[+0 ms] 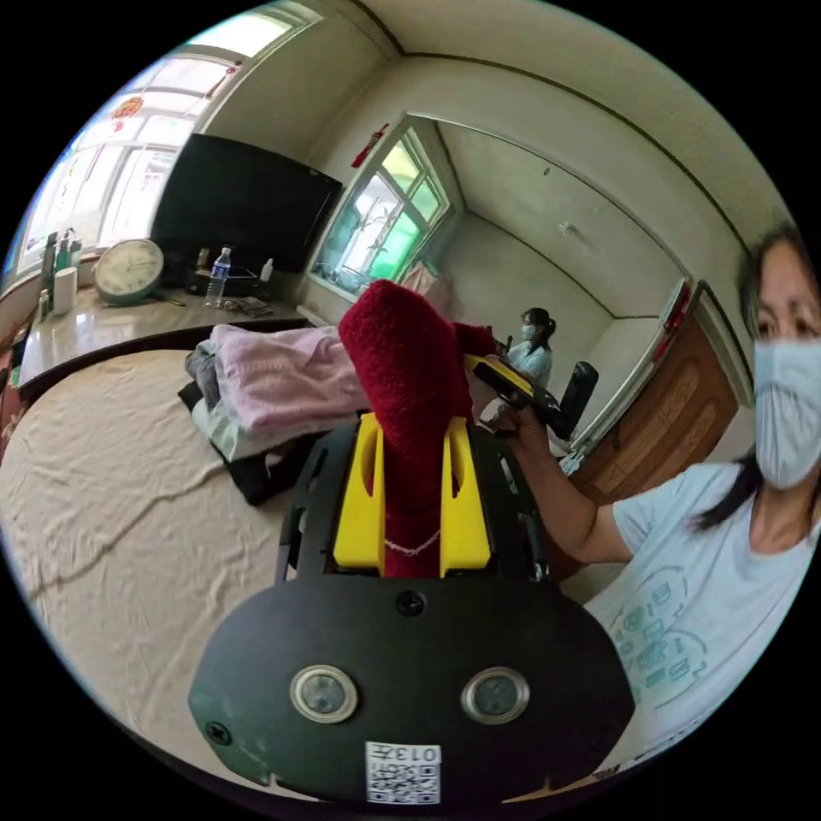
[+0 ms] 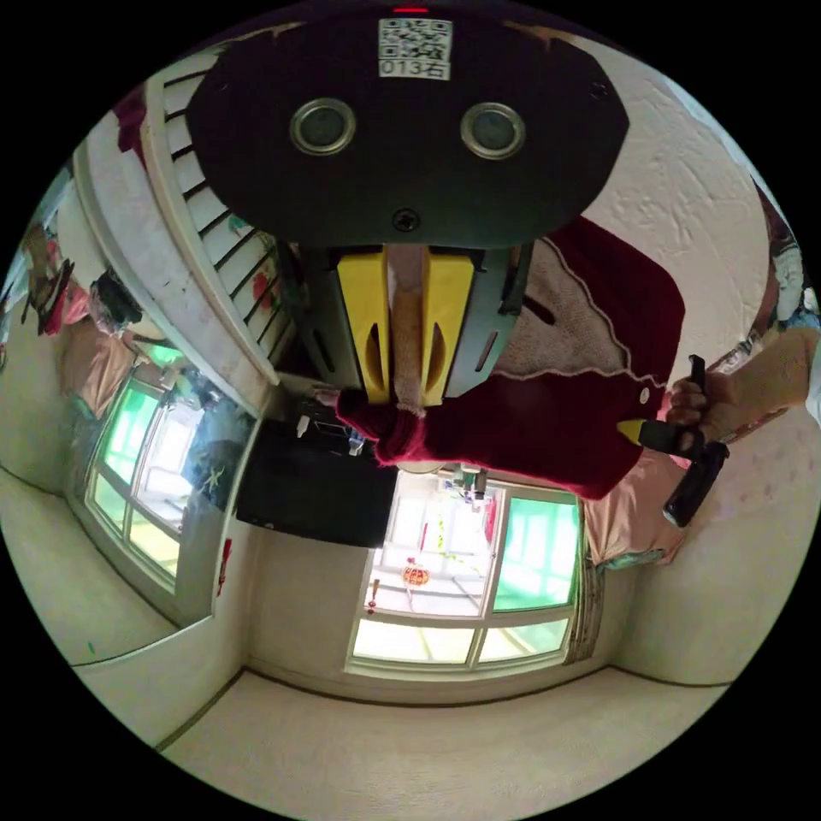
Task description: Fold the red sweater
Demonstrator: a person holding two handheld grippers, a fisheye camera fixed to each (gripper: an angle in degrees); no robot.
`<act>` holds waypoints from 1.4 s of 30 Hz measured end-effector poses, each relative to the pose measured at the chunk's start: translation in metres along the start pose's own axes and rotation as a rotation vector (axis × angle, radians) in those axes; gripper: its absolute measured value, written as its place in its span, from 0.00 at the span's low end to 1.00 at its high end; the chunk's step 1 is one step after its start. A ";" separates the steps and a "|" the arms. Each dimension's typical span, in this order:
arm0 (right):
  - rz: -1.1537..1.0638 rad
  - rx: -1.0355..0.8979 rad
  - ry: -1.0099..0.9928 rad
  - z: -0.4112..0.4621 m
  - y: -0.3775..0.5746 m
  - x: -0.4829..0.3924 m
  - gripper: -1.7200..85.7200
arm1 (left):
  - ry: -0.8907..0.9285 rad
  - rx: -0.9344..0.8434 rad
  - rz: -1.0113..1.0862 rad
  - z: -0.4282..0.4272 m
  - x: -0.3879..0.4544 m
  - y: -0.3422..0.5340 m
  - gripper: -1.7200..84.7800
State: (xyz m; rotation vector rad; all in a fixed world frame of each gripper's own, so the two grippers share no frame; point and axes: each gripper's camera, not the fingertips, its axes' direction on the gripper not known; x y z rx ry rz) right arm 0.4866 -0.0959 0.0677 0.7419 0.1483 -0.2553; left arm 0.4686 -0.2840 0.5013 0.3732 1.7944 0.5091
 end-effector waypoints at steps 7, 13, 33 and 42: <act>0.010 -0.218 0.031 0.171 -0.092 0.062 0.09 | -0.072 -0.101 -0.156 0.073 -0.113 -0.136 0.14; -0.156 -0.489 0.130 0.322 -0.060 0.029 0.08 | -0.320 -0.126 -0.278 0.121 -0.164 -0.141 0.15; 0.314 -0.113 0.241 0.266 -0.073 0.047 0.18 | -0.430 0.234 -0.410 -0.017 -0.097 -0.094 0.25; 0.246 -0.029 0.115 0.143 -0.080 -0.063 0.07 | -0.678 0.145 -0.295 -0.166 0.051 0.071 0.04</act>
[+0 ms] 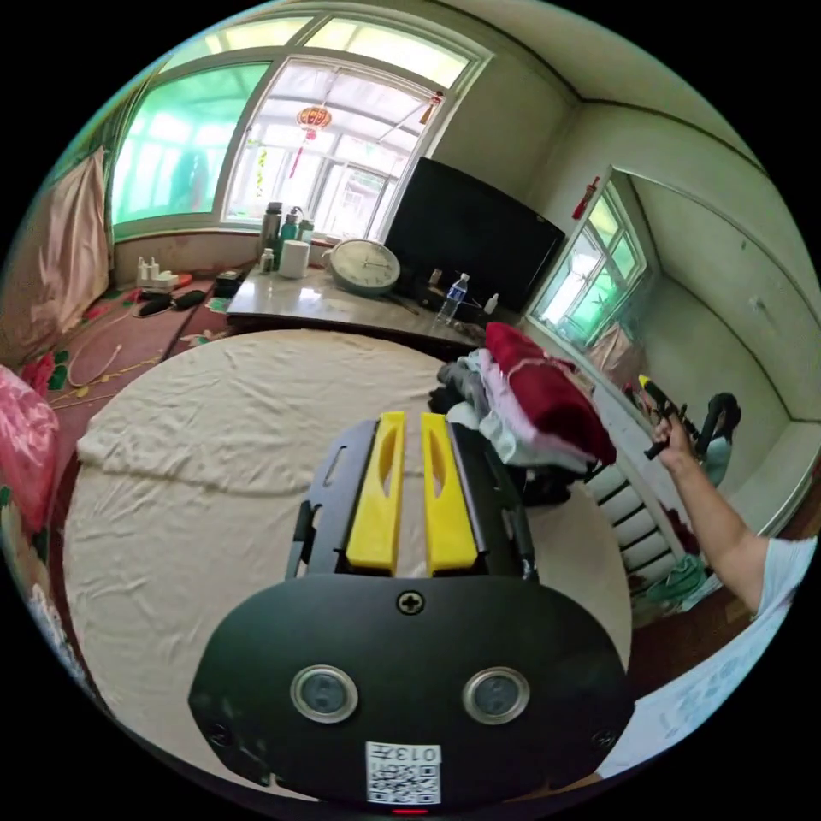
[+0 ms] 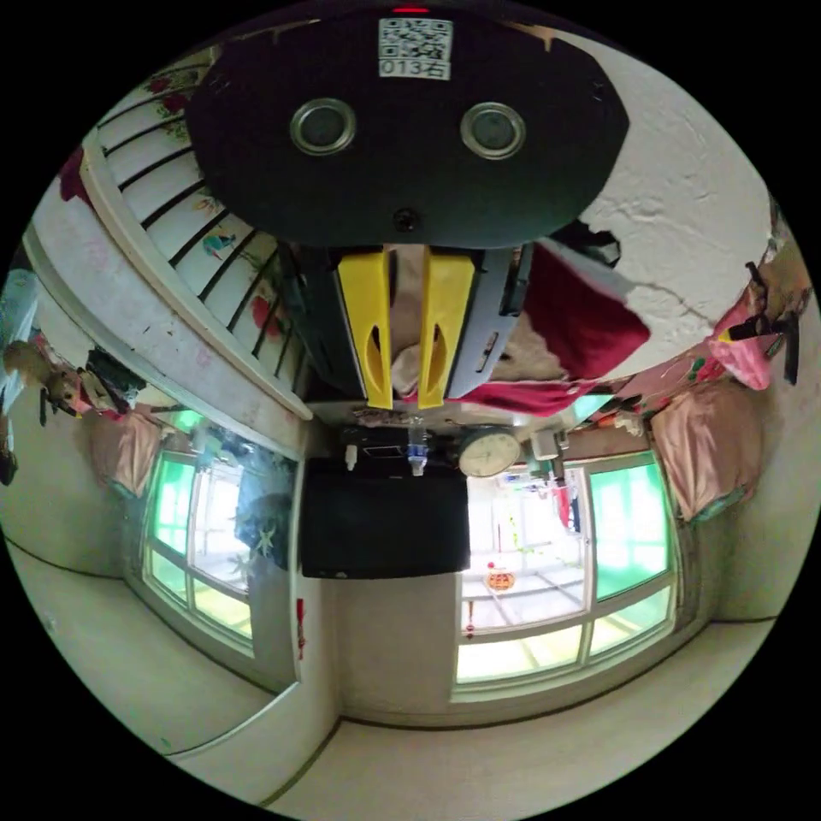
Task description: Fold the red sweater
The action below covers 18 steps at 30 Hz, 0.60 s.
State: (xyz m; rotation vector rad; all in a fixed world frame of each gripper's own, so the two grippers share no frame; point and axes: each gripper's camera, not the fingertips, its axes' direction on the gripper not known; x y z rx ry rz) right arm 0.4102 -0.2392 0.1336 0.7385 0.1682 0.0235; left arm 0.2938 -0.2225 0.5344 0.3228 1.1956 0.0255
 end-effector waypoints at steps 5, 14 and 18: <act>-0.293 -0.104 -0.245 -0.067 0.078 -0.187 0.02 | -0.103 -0.089 -0.011 -0.108 -0.001 0.118 0.02; -0.667 -0.264 -0.821 -0.173 0.166 -0.534 0.04 | -0.427 -0.246 -0.237 -0.336 -0.022 0.321 0.03; -0.733 -0.369 -1.072 -0.209 0.187 -0.662 0.10 | -0.631 -0.141 -0.592 -0.469 -0.051 0.419 0.11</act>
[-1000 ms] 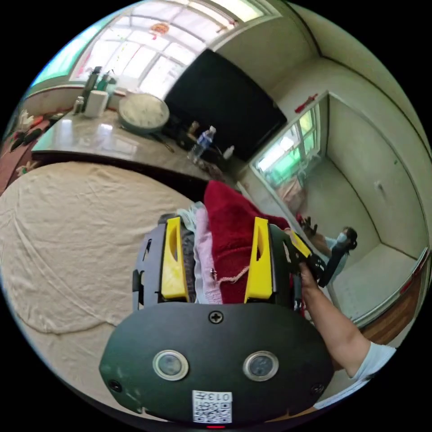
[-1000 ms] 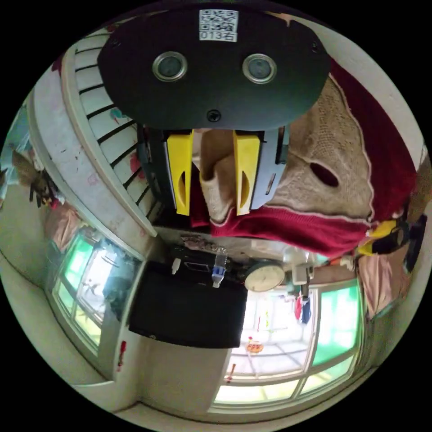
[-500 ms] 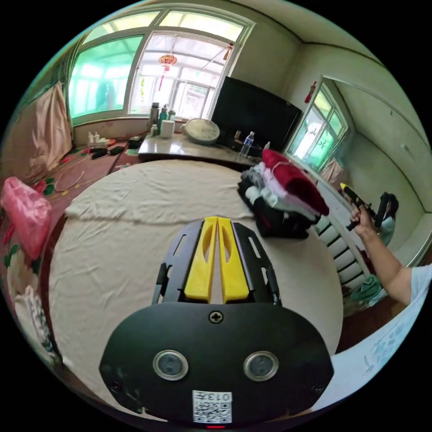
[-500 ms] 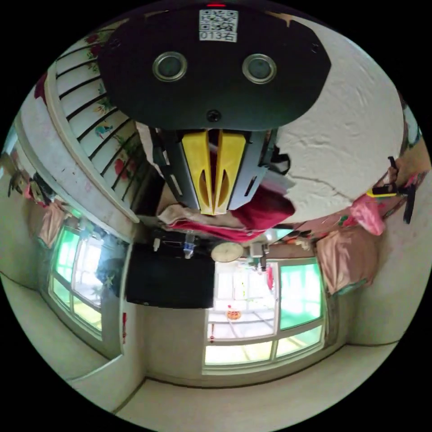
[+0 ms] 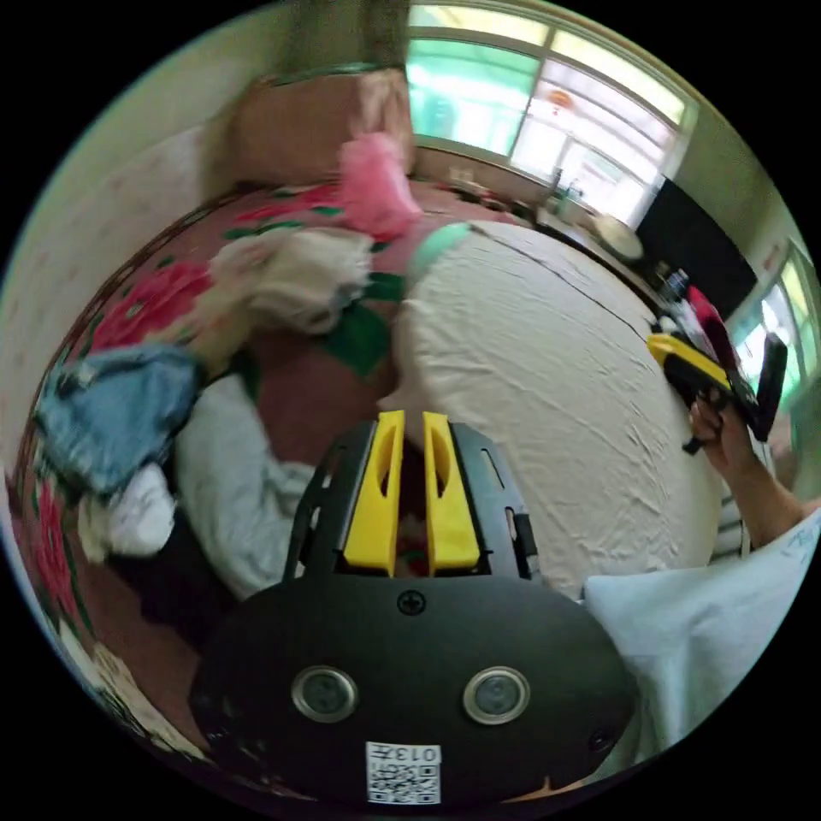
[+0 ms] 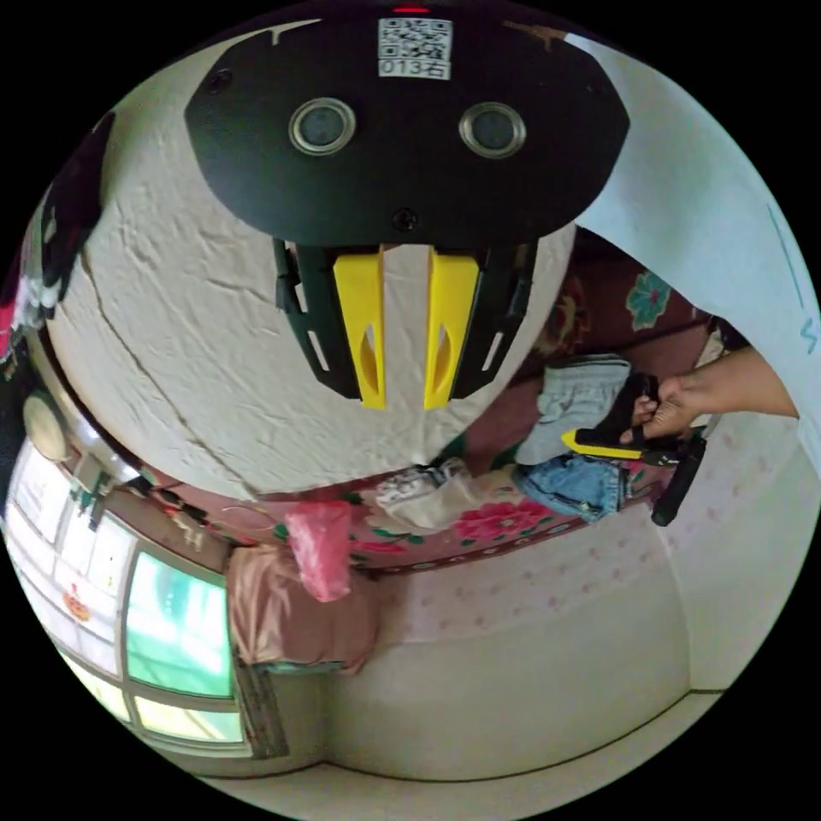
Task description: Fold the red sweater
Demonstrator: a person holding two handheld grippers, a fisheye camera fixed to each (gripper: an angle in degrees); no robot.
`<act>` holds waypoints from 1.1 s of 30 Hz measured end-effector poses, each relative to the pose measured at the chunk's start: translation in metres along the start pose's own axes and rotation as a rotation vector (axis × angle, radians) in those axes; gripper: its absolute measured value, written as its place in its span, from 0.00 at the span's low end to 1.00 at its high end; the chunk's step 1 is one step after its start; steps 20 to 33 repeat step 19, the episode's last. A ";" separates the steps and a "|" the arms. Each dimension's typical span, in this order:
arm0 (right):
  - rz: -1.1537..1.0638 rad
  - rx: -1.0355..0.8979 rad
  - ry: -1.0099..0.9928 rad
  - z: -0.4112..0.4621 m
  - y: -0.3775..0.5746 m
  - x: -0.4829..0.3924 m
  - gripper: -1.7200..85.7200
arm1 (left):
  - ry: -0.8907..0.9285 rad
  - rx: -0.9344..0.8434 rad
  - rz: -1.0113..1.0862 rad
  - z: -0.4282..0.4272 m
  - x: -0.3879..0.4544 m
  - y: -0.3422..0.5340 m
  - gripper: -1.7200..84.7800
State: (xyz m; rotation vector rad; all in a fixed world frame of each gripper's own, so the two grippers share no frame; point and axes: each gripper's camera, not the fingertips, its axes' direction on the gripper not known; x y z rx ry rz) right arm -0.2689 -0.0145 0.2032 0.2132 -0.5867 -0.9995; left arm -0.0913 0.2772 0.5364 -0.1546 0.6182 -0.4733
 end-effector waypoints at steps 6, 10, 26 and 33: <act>-0.328 -0.202 -0.317 0.127 -0.090 -0.147 0.14 | -0.071 -0.139 -0.177 -0.039 -0.101 0.092 0.19; -0.624 -0.382 -0.370 0.199 -0.109 -0.236 0.16 | -0.091 -0.228 0.039 -0.056 -0.072 0.138 0.22; -1.070 -0.605 -0.206 0.272 -0.093 -0.328 0.16 | -0.197 -0.307 0.176 -0.090 -0.037 0.185 0.19; -1.070 -0.605 -0.206 0.272 -0.093 -0.328 0.16 | -0.197 -0.307 0.176 -0.090 -0.037 0.185 0.19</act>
